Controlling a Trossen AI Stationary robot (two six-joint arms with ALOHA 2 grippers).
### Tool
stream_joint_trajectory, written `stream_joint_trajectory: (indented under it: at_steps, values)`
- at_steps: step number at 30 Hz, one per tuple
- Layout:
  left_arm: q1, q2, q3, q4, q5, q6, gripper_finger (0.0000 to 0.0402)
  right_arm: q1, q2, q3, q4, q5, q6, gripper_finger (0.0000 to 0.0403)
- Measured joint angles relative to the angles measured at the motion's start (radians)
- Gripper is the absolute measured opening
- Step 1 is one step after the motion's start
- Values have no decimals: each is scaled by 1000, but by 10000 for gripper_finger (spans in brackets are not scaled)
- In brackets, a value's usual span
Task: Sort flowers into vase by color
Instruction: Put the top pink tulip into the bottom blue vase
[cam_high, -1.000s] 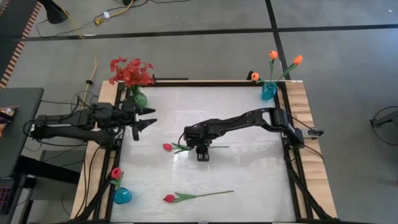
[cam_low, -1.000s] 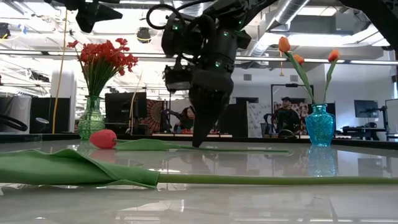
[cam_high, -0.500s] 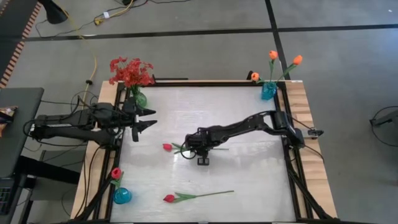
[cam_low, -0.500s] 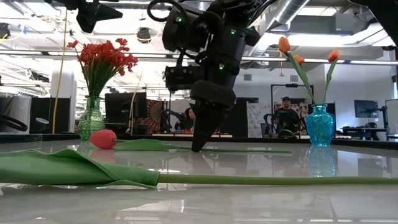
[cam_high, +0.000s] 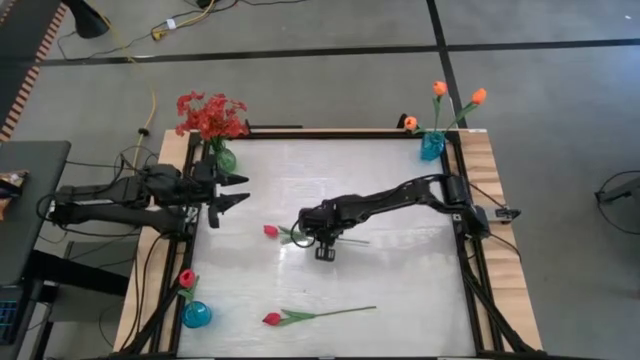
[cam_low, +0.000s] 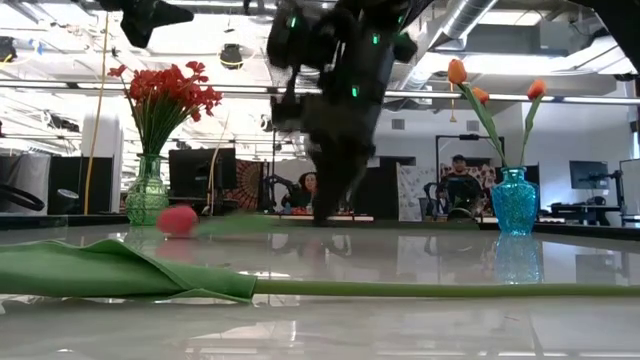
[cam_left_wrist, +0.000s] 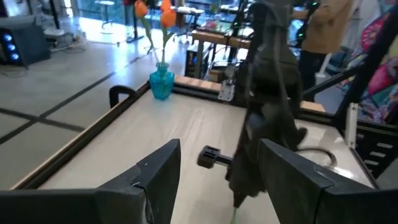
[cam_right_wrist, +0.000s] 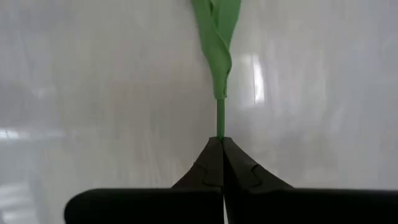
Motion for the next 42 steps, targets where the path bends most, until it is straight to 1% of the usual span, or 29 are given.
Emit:
stream_joint_trajectory:
  at_steps: [3,8,12,16,19,22,25,29,34,38,42]
  values:
    - [0,-38,0,8,23,18,202,-13,-54,5,4,-5,2,16]
    - [0,-141,0,9,11,17,202,-40,-154,5,1,7,2,19]
    - [0,-220,0,25,11,3,202,-70,-249,5,43,27,2,19]
    - [0,-276,0,28,19,-1,202,-99,-334,5,145,34,2,19]
    - [0,-296,0,26,18,-9,202,-111,-394,5,269,34,2,19]
    - [0,-294,0,26,18,-11,202,-111,-428,7,437,30,1,19]
    - [0,-260,0,29,5,-29,202,-108,-431,7,599,-2,3,19]
    - [0,-179,0,53,-15,-42,202,-98,-410,7,747,-45,29,19]
    - [0,-35,0,233,29,-26,202,-91,-394,6,776,-60,44,19]
    - [0,88,0,377,39,-19,202,-84,-389,4,772,-71,47,20]
    - [0,203,0,491,111,-11,202,-79,-390,4,773,-74,46,20]
